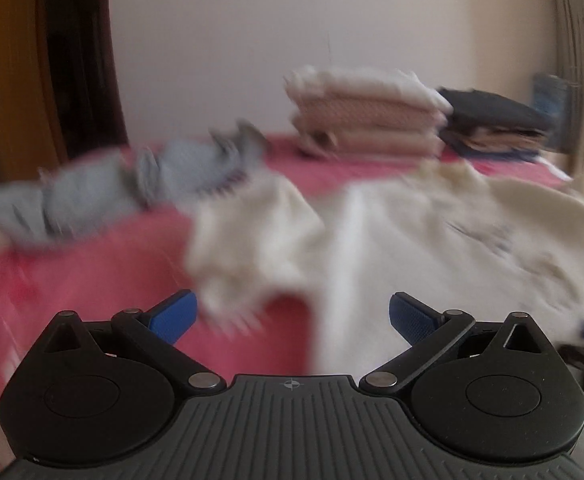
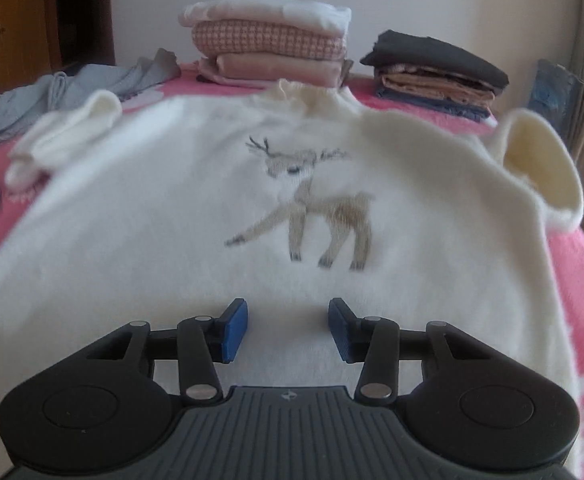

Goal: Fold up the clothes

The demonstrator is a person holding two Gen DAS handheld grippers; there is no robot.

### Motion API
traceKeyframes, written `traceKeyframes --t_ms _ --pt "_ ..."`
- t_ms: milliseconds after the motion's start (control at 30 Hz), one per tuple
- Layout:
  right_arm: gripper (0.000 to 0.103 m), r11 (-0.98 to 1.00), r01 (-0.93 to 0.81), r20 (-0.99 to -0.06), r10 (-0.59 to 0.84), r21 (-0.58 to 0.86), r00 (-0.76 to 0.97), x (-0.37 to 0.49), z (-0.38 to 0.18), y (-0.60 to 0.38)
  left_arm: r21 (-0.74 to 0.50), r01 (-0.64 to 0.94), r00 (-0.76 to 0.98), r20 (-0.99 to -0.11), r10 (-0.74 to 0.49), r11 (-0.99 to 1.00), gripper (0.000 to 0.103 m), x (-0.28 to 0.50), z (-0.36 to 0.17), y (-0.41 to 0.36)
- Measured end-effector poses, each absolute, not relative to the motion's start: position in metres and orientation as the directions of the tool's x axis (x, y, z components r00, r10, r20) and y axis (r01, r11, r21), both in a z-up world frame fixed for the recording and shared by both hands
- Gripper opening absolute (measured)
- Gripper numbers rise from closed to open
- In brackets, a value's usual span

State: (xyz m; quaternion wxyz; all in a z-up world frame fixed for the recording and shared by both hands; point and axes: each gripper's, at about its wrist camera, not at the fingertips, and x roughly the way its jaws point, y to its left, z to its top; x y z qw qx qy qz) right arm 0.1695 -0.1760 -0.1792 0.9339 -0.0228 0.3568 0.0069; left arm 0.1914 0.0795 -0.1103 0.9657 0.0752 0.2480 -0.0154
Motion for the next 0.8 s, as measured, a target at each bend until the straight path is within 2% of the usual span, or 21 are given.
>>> traceKeyframes --t_ms 167,233,300,367,433,467,533,567,667,800 --pt "0.048 0.999 -0.025 -0.622 0.005 -0.023 0.783 0.161 -0.188 -0.179 0.367 0.080 0.912 -0.403 0.080 0.927 0.097 0.239 -0.119 0.074" --pt "0.049 1.000 -0.025 -0.615 0.010 -0.016 0.789 0.162 -0.189 -0.181 0.425 0.107 0.910 -0.407 0.084 0.899 0.083 0.254 -0.125 0.069" --pt "0.050 1.000 -0.025 -0.608 0.013 -0.011 0.794 0.163 -0.191 -0.181 0.459 0.134 0.895 -0.436 0.091 0.878 0.063 0.266 -0.131 0.067" --pt "0.050 1.000 -0.026 -0.602 0.015 -0.011 0.798 0.163 -0.192 -0.181 0.476 0.153 0.877 -0.469 0.102 0.866 0.050 0.274 -0.137 0.068" --pt "0.051 1.000 -0.028 -0.597 0.018 -0.007 0.802 0.162 -0.193 -0.182 0.486 0.163 0.866 -0.487 0.111 0.858 0.044 0.277 -0.140 0.070" --pt "0.051 1.000 -0.028 -0.595 0.019 -0.005 0.803 0.162 -0.194 -0.182 0.490 0.165 0.863 -0.492 0.115 0.856 0.033 0.278 -0.141 0.072" --pt "0.051 1.000 -0.029 -0.591 0.022 -0.002 0.807 0.162 -0.195 -0.183 0.490 0.162 0.862 -0.493 0.120 0.856 0.023 0.278 -0.139 0.076" --pt "0.051 1.000 -0.030 -0.589 0.024 0.000 0.808 0.162 -0.195 -0.183 0.489 0.153 0.864 -0.488 0.123 0.859 0.012 0.278 -0.136 0.078" --pt "0.051 1.000 -0.031 -0.585 0.025 -0.001 0.810 0.161 -0.196 -0.183 0.486 0.123 0.865 -0.479 0.146 0.866 0.006 0.286 -0.125 0.087" --pt "0.051 1.000 -0.032 -0.584 0.027 0.002 0.812 0.162 -0.196 -0.183 0.500 0.035 0.863 -0.452 0.227 0.865 0.005 0.302 -0.110 0.109"
